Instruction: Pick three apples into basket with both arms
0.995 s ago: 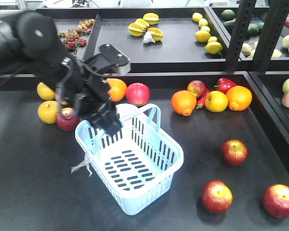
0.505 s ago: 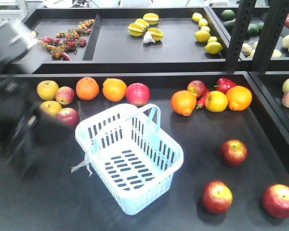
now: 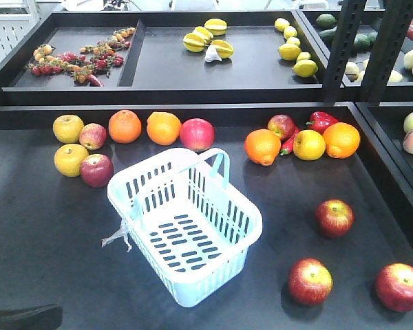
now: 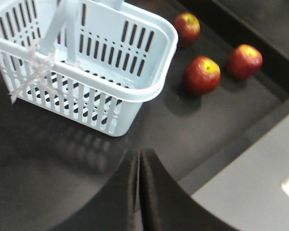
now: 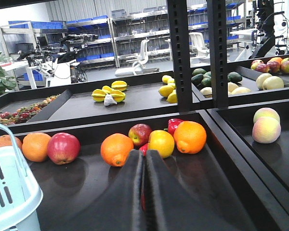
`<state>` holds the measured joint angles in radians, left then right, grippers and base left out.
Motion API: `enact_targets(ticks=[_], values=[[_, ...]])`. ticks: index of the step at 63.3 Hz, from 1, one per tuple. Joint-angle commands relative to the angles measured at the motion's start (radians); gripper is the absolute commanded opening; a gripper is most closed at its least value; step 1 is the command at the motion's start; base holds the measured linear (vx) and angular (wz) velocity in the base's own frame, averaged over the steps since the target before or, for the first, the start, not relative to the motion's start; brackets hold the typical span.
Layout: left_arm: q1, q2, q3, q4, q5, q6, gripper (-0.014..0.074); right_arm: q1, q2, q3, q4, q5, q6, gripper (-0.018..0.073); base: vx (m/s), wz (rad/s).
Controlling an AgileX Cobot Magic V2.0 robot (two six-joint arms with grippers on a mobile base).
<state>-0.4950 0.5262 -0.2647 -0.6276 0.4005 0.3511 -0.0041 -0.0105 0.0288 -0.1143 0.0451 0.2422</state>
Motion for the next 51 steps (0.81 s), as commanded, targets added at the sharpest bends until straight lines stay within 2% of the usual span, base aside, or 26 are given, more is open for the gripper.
enact_targets(ticks=[1,18,25,34,44,51], values=[[-0.002,-0.037,0.02,-0.081,-0.12,-0.009,-0.0008,-0.005,-0.011,0.013,-0.011,-0.073,-0.005,-0.0001,0.0,0.0],[-0.002,-0.045,0.026,-0.079,-0.117,-0.005,-0.0007,-0.005,-0.011,0.013,-0.008,-0.075,0.001,-0.0001,0.0,0.0],[-0.002,-0.045,0.026,-0.077,-0.11,-0.004,-0.0008,-0.005,-0.011,0.013,0.058,-0.121,0.102,-0.0001,0.0,0.0],[-0.002,-0.045,0.026,-0.077,-0.094,-0.004,-0.0008,-0.005,-0.011,0.013,0.204,-0.165,0.307,-0.0001,0.0,0.0],[-0.002,-0.045,0.026,-0.078,-0.089,-0.004,-0.0008,-0.005,-0.011,0.013,0.262,-0.213,0.397,-0.0001,0.0,0.0],[-0.002,-0.045,0.026,-0.078,-0.089,-0.004,-0.0008,-0.005,-0.011,0.003,0.259,-0.208,0.405,-0.0001,0.0,0.0]])
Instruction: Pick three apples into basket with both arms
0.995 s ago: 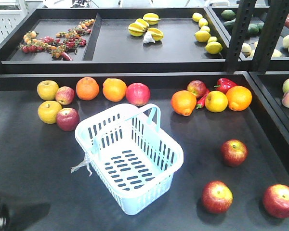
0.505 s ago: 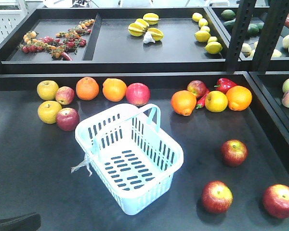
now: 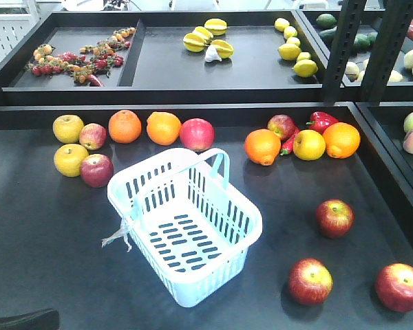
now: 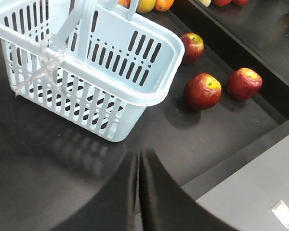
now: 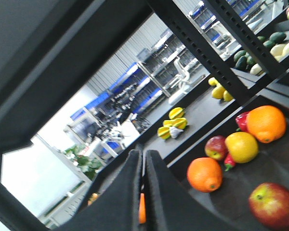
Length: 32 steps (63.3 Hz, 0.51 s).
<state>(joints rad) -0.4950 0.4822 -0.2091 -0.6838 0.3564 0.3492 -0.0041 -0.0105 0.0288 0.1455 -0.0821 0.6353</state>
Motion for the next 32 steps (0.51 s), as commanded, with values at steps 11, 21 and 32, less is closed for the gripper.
enact_targets(ticks=[11,21,32], values=[[-0.002,-0.001,-0.029,-0.013,-0.045,-0.003,-0.0008,-0.005,-0.005,-0.122,-0.095,0.054,0.002,-0.0001,0.0,0.0],[-0.002,-0.001,-0.029,-0.013,-0.045,-0.003,-0.0008,-0.005,0.078,-0.308,-0.184,0.357,-0.075,-0.0001,0.0,0.0],[-0.002,-0.001,-0.029,-0.013,-0.045,-0.003,-0.0008,-0.005,0.236,-0.497,-0.062,0.566,-0.4,-0.0001,0.0,0.0]])
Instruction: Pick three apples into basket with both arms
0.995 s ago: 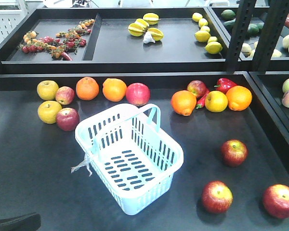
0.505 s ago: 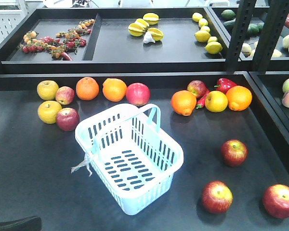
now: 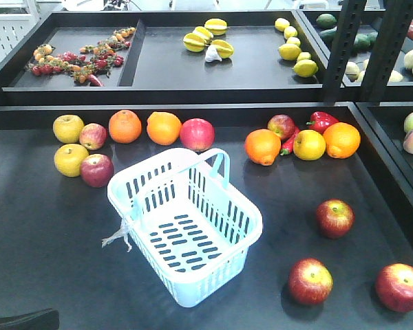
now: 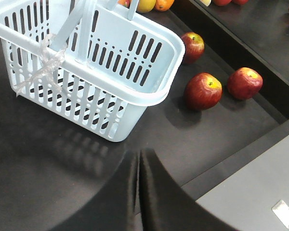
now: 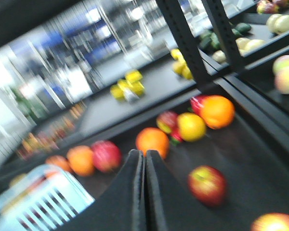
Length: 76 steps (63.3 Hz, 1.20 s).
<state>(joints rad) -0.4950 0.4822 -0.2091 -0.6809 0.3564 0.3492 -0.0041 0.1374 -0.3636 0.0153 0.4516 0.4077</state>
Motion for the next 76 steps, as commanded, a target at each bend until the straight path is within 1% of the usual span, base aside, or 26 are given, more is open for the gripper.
enact_targets(ticks=[1,6,9,14,16,27,76], values=[[-0.002,-0.001,-0.029,-0.016,-0.045,-0.003,-0.0008,-0.005,0.107,-0.12,0.093,0.052,-0.215,-0.0001,0.0,0.0],[-0.002,-0.001,-0.029,-0.016,-0.045,-0.003,-0.0008,-0.005,0.185,-0.17,0.192,0.136,-0.384,-0.0001,0.0,0.0],[-0.002,-0.001,-0.029,-0.016,-0.045,-0.003,-0.0008,-0.005,0.228,-0.192,0.244,0.176,-0.466,-0.0001,0.0,0.0],[-0.002,-0.001,-0.029,-0.016,-0.045,-0.003,-0.0008,-0.005,0.295,-0.205,0.308,0.197,-0.566,-0.0001,0.0,0.0],[-0.002,-0.001,-0.029,-0.016,-0.045,-0.003,-0.0008,-0.005,0.314,-0.204,0.319,0.197,-0.587,-0.0001,0.0,0.0],[-0.002,-0.001,-0.029,-0.016,-0.045,-0.003,-0.0008,-0.005,0.357,-0.197,0.325,0.196,-0.597,-0.0001,0.0,0.0],[-0.002,-0.001,-0.029,-0.017,-0.034,-0.003,-0.0008,-0.005,0.357,-0.197,0.326,0.199,-0.597,-0.0001,0.0,0.0]])
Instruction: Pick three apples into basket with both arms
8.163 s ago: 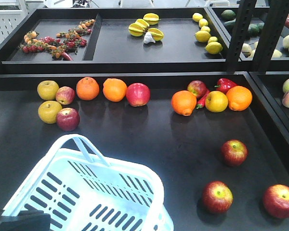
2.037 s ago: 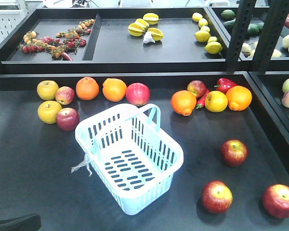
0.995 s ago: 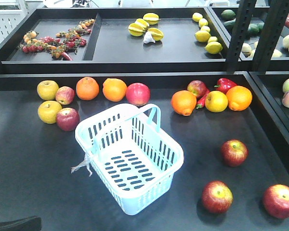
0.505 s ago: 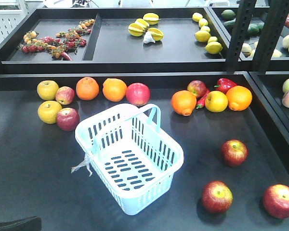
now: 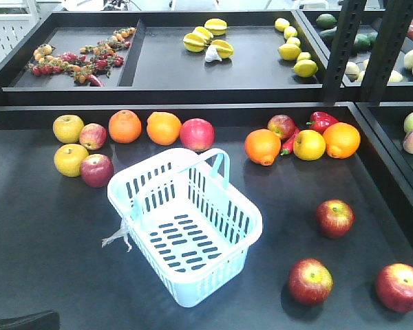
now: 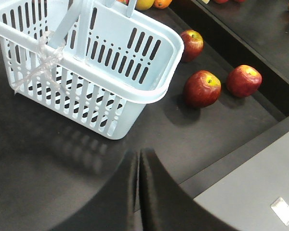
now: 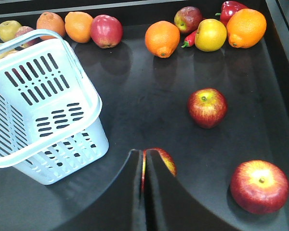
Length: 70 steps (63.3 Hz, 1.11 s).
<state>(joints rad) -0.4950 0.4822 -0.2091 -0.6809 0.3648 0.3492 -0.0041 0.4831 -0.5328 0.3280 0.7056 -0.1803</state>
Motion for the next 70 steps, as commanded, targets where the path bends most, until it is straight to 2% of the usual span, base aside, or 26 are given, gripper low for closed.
enact_targets(ticks=[1,15,24,31,42,49,55,65,70], values=[[-0.002,-0.001,-0.029,-0.017,-0.042,-0.002,-0.0008,-0.005,0.011,-0.028,0.014,-0.055,-0.012,-0.0001,0.0,0.0],[-0.002,-0.001,-0.029,-0.017,-0.039,-0.002,-0.0008,-0.005,0.118,-0.081,-0.008,-0.014,-0.04,0.0009,0.0,0.0],[-0.002,-0.001,-0.029,-0.017,-0.039,-0.002,-0.0008,-0.005,0.248,-0.175,-0.011,0.019,-0.089,0.0081,0.0,0.0],[-0.002,-0.001,-0.029,-0.017,-0.039,-0.002,-0.0008,-0.005,0.344,-0.238,-0.009,0.042,-0.123,0.0214,0.0,0.0],[-0.002,-0.001,-0.029,-0.017,-0.039,-0.002,-0.0008,-0.005,0.473,-0.289,-0.013,0.039,-0.159,0.0538,0.0,0.0],[-0.002,-0.001,-0.029,-0.017,-0.039,0.001,-0.0008,-0.005,0.553,-0.312,-0.013,0.038,-0.164,0.0663,0.0,0.0],[-0.002,-0.001,-0.029,-0.017,-0.039,0.006,-0.0008,-0.005,0.622,-0.34,-0.004,0.052,-0.172,0.0691,0.0,0.0],[-0.002,-0.001,-0.029,-0.017,-0.039,0.006,-0.0008,-0.005,0.772,-0.407,0.022,0.108,-0.175,0.0664,0.0,0.0],[-0.002,-0.001,-0.029,-0.017,-0.039,0.006,-0.0008,0.01,0.849,-0.441,0.051,0.128,-0.211,0.0642,0.0,0.0]])
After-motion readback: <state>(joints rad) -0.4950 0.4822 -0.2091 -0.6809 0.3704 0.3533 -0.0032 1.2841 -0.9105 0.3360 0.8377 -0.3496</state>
